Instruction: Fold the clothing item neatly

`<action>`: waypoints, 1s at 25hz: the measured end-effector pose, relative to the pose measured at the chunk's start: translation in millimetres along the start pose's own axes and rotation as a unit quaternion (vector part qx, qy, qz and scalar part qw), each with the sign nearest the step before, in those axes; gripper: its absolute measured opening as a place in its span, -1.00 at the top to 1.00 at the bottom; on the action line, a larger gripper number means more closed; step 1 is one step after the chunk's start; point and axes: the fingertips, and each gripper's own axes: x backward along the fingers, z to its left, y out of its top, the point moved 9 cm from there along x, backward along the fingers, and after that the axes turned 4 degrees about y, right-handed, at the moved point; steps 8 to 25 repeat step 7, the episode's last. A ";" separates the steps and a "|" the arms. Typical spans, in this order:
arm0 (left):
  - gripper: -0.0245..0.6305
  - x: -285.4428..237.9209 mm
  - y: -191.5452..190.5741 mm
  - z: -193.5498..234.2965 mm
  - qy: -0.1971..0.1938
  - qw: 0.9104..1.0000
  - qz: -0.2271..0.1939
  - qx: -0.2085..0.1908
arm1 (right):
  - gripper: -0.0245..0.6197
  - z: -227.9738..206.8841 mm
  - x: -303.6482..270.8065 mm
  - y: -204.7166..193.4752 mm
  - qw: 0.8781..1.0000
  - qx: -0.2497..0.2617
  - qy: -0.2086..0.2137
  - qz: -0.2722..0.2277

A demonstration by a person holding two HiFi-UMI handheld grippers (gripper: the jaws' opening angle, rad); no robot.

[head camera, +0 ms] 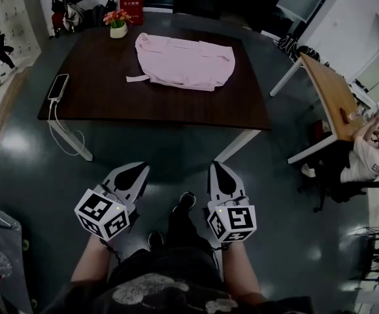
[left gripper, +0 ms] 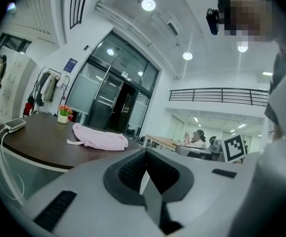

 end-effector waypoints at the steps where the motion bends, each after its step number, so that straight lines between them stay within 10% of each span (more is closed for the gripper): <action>1: 0.89 1.9 -0.3 -1.4 0.000 1.000 0.000 0.000 | 0.95 1.0 2.5 -0.7 1.000 0.000 -0.001 0.000; 25: 0.89 15.4 -0.2 -8.8 0.007 1.000 -0.002 0.006 | 0.95 8.1 14.0 0.7 1.000 0.009 0.003 0.003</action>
